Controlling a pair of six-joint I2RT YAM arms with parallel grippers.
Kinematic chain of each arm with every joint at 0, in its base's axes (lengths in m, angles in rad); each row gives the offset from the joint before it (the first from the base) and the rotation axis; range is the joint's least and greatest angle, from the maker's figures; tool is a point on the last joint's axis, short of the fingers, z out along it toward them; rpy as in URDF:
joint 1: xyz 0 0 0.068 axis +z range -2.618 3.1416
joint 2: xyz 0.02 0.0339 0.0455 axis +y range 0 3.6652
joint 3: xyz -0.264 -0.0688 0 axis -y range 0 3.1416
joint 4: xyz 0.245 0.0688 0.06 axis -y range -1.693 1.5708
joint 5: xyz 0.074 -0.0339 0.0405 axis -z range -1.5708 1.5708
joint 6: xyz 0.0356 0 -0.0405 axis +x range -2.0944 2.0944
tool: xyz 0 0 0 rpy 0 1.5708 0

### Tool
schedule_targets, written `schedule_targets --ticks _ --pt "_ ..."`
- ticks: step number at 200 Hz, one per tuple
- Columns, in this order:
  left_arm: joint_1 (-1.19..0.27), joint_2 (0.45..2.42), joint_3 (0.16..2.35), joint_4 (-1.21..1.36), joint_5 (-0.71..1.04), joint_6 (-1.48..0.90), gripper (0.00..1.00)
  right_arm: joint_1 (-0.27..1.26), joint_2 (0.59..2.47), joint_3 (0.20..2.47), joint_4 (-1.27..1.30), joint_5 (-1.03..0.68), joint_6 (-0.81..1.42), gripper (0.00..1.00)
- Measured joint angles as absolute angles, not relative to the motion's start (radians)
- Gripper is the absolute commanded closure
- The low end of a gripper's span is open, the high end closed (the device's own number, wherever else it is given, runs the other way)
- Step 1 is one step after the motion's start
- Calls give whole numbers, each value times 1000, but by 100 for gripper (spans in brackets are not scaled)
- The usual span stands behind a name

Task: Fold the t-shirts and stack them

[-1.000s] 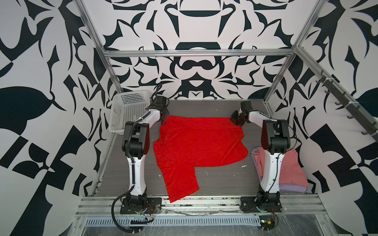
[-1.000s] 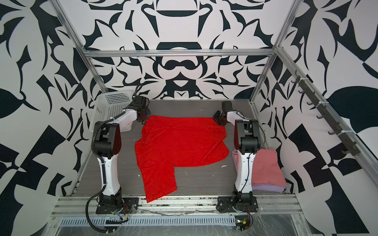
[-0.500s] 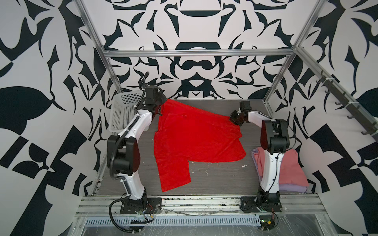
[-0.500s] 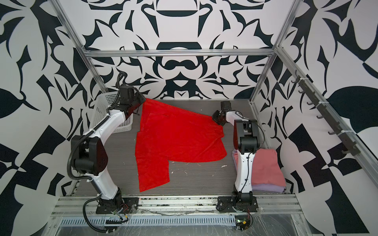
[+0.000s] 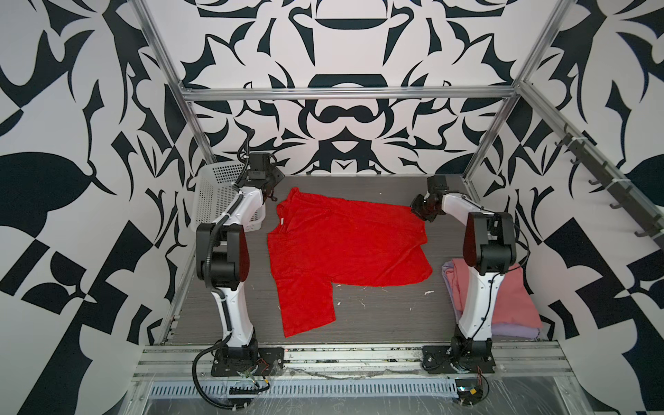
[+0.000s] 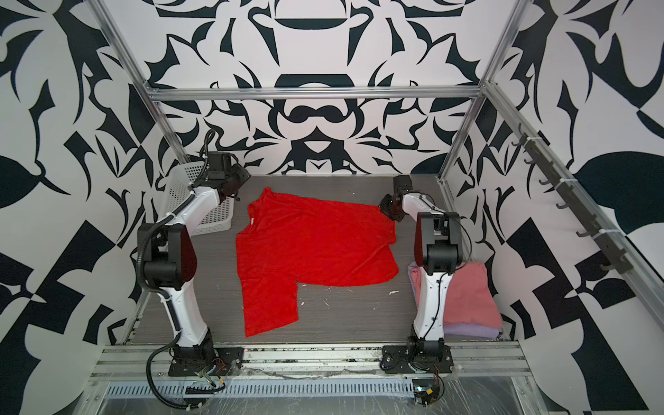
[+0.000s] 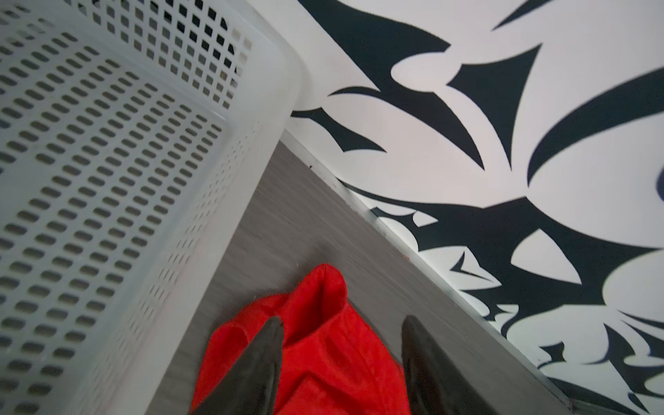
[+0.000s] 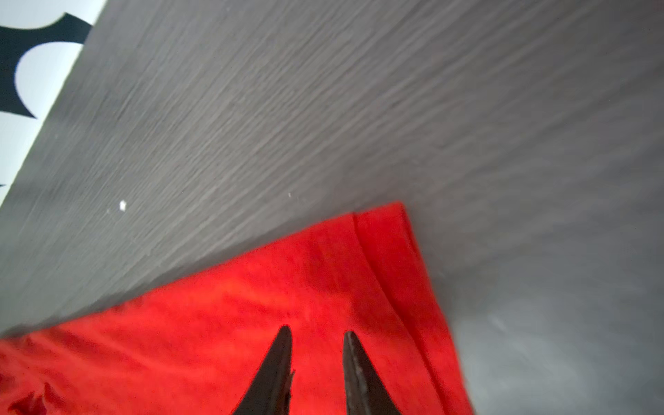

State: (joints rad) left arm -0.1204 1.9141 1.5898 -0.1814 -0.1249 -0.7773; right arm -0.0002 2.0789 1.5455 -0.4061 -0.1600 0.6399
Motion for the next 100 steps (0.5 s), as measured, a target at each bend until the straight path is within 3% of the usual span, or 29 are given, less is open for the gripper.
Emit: schedule_targets --ticks 44,100 --pt "-256 1676 1327 -224 -115 -765 35 -1 1827 1381 -444 -144 621 68" --pt "-355 1650 1054 -238 -95 -876 35 30 1564 988 -423 -139 703 68"
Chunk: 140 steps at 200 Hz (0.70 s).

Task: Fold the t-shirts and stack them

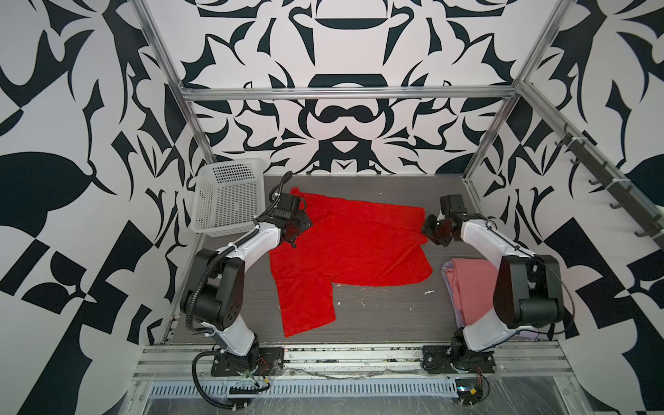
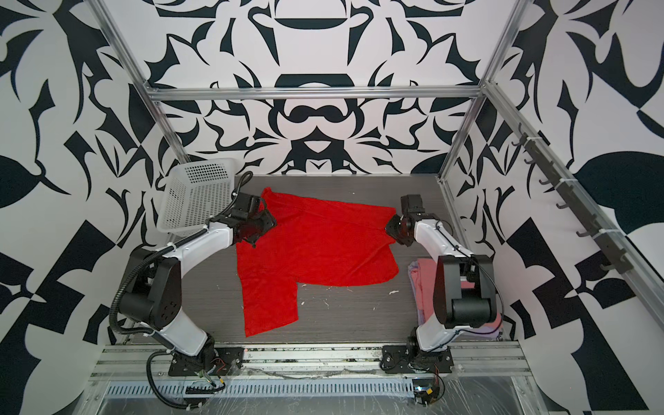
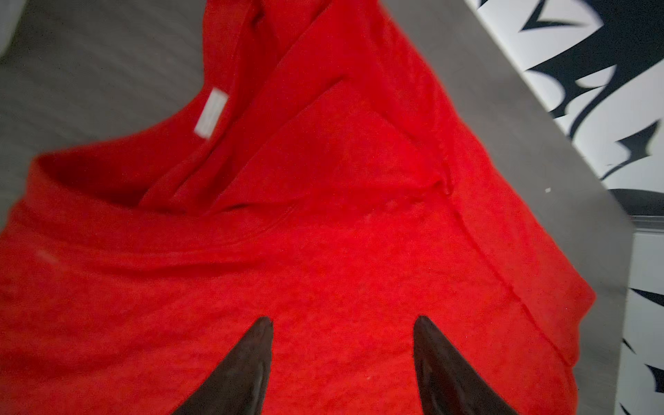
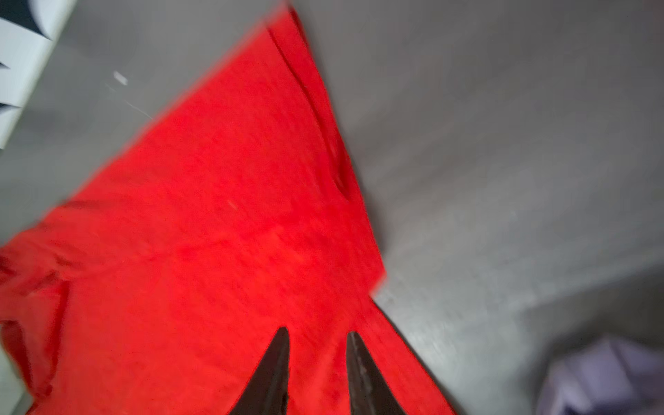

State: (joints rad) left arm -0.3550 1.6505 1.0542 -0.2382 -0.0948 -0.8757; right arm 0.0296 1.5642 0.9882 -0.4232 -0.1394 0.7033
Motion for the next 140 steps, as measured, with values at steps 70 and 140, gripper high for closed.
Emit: schedule_targets --ticks 70,140 --pt "-356 1608 896 -226 -101 -917 30 231 1498 760 -430 -2 782 70" --pt "-341 1557 773 -204 -142 -908 28 231 1327 602 -492 100 862 70"
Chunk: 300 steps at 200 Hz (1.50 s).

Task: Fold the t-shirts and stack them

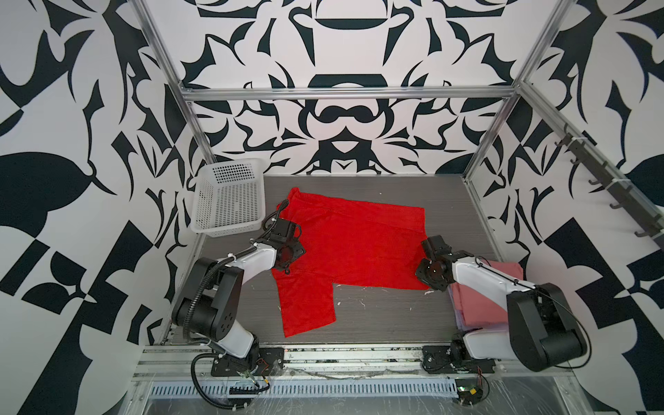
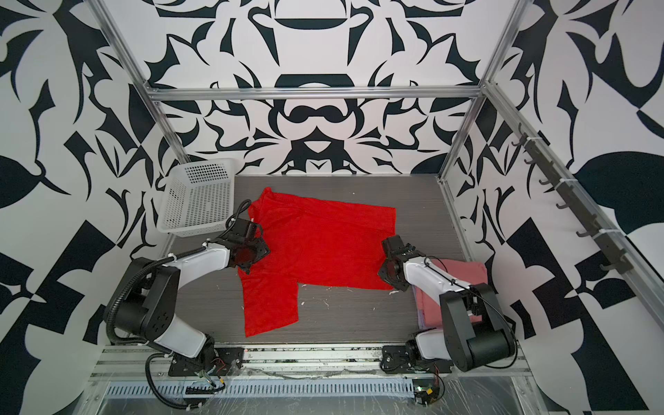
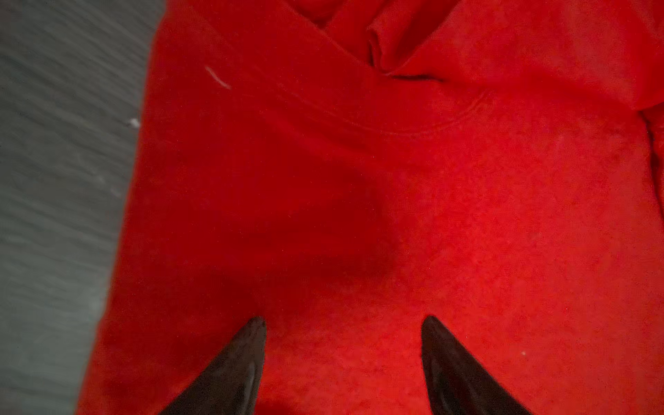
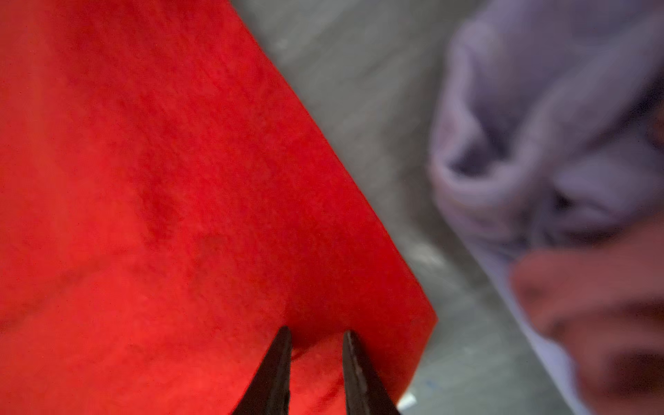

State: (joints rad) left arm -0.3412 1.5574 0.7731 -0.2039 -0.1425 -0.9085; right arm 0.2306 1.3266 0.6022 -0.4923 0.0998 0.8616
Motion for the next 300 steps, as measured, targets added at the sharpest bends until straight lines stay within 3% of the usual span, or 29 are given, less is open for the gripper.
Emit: schedule_targets --ticks 61,67,76,83,129,178,207,250,300 --pt "-325 1400 703 -276 -165 -881 26 231 1106 534 -614 117 886 66" --pt "-325 1372 704 -293 -168 -873 26 231 1072 535 -625 115 886 64" --pt "-325 1328 712 -325 -170 -864 25 231 1025 538 -638 110 884 51" --pt "-325 1286 723 -358 -172 -859 24 231 987 544 -650 106 883 50" --pt "-325 1091 786 -598 -171 -857 26 231 913 607 -757 83 919 50" --pt "-325 997 653 -640 -88 -898 25 231 892 550 -714 51 964 54" --pt "-325 1113 721 -560 -50 -883 26 231 941 536 -654 38 991 55" --pt "-325 1476 1073 -414 3 -783 24 231 1044 577 -572 37 986 52" --pt "-310 1852 1428 -297 42 -708 24 229 1285 832 -456 63 903 49"
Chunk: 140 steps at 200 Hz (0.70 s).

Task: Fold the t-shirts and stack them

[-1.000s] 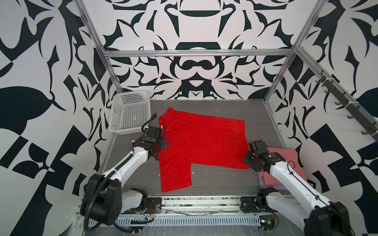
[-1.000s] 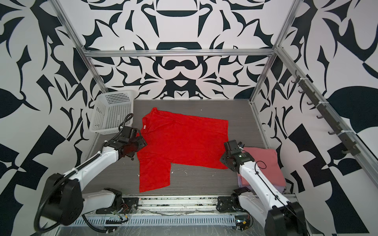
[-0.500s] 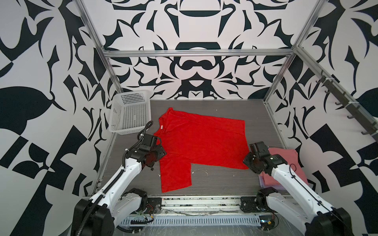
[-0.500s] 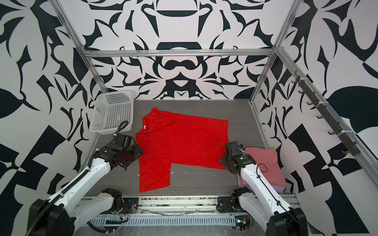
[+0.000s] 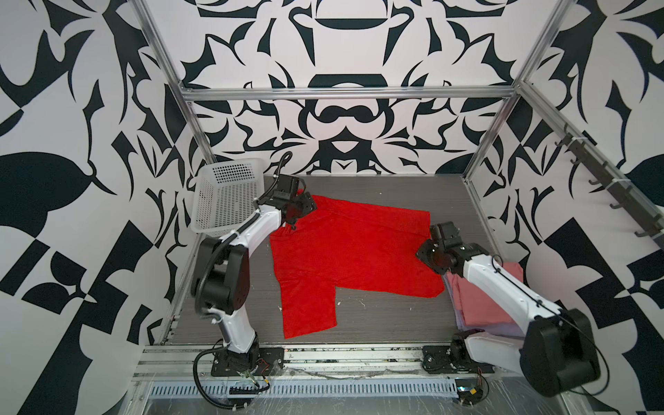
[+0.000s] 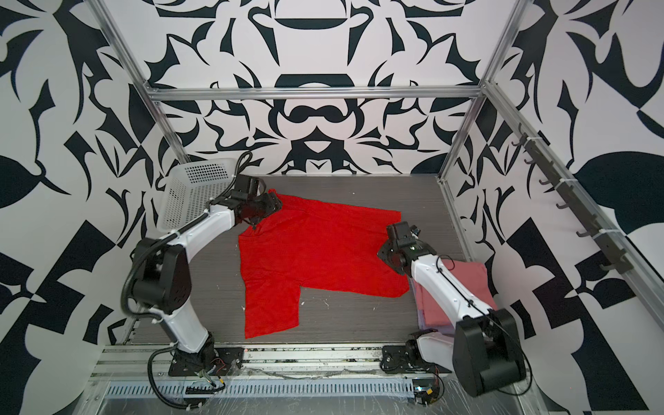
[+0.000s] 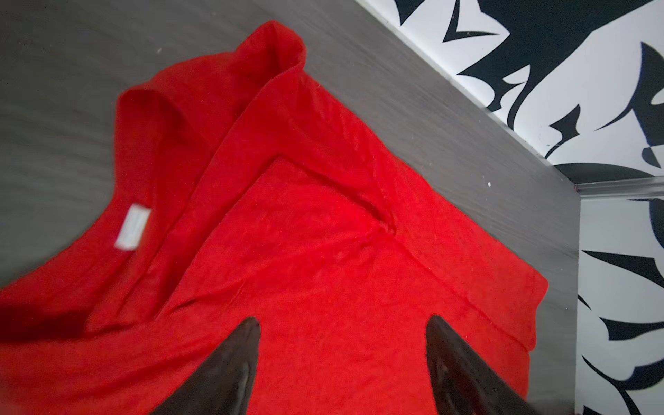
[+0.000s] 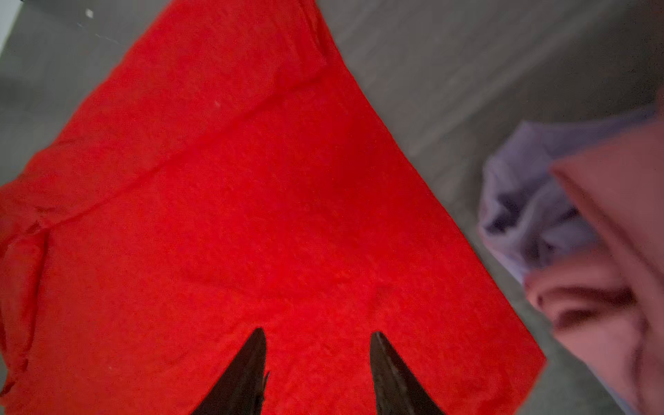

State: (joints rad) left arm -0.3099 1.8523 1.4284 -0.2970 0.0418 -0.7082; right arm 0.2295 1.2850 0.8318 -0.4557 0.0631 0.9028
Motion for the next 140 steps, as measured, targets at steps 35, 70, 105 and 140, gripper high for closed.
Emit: schedule_targets --ticks 35,70,105,140 --pt "-305 2083 1645 -263 60 -707 25 199 1499 1007 -344 79 850 49" --pt "-294 2228 1780 -257 68 -743 26 128 1700 1118 -254 55 835 49" --pt "-275 2277 1788 -250 49 -798 26 79 1881 1222 -221 19 823 50" --pt "-245 2310 1787 -260 2 -847 26 56 2033 1342 -206 -24 809 52"
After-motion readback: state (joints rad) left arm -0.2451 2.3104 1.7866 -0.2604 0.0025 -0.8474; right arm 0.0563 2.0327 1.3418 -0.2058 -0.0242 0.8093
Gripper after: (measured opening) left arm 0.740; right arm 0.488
